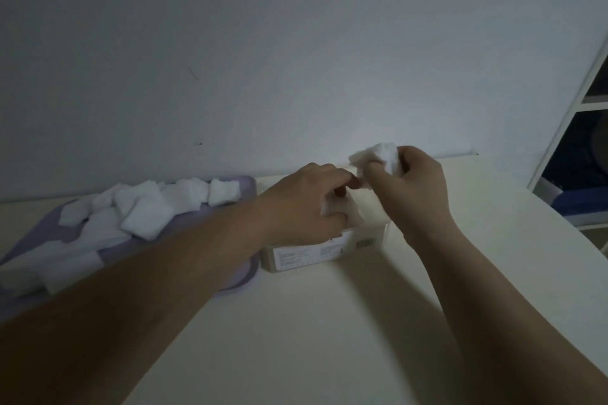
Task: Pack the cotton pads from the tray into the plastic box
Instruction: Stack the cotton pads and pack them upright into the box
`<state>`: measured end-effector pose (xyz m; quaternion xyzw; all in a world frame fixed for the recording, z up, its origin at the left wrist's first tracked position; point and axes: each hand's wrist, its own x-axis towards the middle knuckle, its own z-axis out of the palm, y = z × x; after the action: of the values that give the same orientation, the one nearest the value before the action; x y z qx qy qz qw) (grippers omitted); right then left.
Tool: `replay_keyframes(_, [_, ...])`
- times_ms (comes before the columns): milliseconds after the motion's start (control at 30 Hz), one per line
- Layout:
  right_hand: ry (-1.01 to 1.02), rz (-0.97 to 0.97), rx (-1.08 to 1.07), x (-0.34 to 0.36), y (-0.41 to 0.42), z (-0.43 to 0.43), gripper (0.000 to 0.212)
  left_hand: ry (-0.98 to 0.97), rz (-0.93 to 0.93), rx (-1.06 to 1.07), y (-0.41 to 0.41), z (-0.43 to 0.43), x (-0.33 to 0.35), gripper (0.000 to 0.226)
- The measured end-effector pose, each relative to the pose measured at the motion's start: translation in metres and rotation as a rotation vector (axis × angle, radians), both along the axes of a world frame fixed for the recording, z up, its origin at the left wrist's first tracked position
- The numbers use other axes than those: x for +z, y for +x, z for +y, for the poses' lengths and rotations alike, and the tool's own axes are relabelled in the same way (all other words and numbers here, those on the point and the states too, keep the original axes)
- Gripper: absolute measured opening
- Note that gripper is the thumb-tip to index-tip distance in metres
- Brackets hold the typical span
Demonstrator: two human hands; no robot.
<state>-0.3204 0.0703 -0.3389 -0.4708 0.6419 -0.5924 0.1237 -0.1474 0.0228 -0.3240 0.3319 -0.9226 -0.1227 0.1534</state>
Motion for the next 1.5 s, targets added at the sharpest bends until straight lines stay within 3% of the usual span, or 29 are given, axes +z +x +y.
replay_keyframes(133, [-0.028,0.054,-0.049,0.007,0.003,0.007,0.017,-0.057,-0.137,0.010,-0.003,0.002,0.002,0.056])
replay_keyframes(267, [0.048,0.088,-0.033,0.000,0.005,0.006,0.031,-0.117,-0.168,0.015,-0.008,0.001,0.001,0.029])
replay_keyframes(367, [0.149,0.203,0.005,-0.007,0.003,0.003,0.036,-0.172,-0.088,-0.002,-0.007,-0.002,-0.005,0.014])
replay_keyframes(467, [0.190,0.378,0.022,-0.018,0.002,-0.005,0.038,-0.203,0.015,-0.011,-0.006,-0.005,-0.012,0.020])
replay_keyframes(600, [0.240,0.534,-0.094,-0.026,0.002,-0.011,0.020,-0.146,0.067,0.064,-0.006,-0.007,-0.019,0.030])
replay_keyframes(900, [0.236,0.454,-0.032,-0.023,0.004,-0.011,0.006,-0.120,0.089,0.157,-0.011,-0.007,-0.021,0.026])
replay_keyframes(1000, [0.199,0.478,-0.070,-0.022,0.006,-0.010,0.027,-0.100,0.047,0.146,-0.010,-0.005,-0.019,0.025])
replay_keyframes(1200, [0.231,0.544,-0.108,-0.020,0.008,-0.012,0.024,-0.055,0.008,0.192,-0.011,-0.001,-0.014,0.023])
replay_keyframes(1400, [0.253,0.526,0.073,-0.018,0.004,-0.014,0.039,-0.030,-0.026,0.206,-0.012,-0.001,-0.011,0.023])
replay_keyframes(1500, [0.175,0.527,0.062,-0.016,0.007,-0.013,0.036,-0.055,-0.008,0.182,-0.011,-0.004,-0.013,0.027])
